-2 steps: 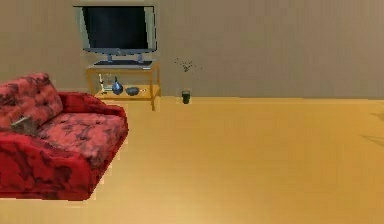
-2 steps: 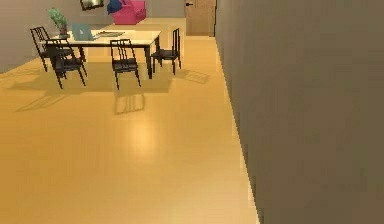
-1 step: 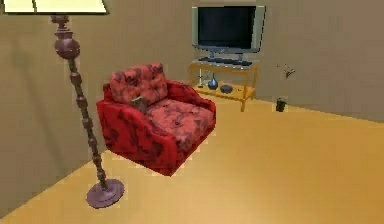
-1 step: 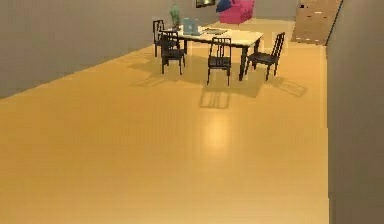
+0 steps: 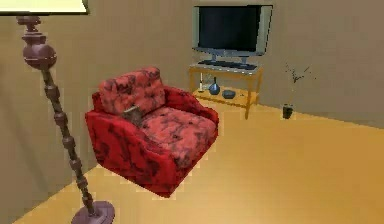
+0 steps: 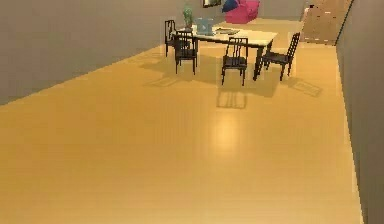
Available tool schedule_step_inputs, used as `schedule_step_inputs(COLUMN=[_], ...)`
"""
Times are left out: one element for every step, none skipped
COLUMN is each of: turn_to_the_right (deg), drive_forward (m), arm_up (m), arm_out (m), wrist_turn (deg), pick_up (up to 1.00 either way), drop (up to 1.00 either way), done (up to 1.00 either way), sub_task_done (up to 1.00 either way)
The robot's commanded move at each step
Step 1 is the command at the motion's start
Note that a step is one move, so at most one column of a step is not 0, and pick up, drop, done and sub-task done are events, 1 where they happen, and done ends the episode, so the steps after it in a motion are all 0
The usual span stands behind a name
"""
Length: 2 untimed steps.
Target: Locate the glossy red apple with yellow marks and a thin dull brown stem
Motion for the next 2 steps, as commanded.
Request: schedule_step_inputs(turn_to_the_right=[-45.0, -45.0], drive_forward=[0.0, 0.0], arm_up=[0.0, 0.0], arm_out=[0.0, 0.0], wrist_turn=[0.0, 0.0], pick_up=[0.0, 0.0], drop=[0.0, 0.0], done=[0.0, 0.0], sub_task_done=[0.0, 0.0])
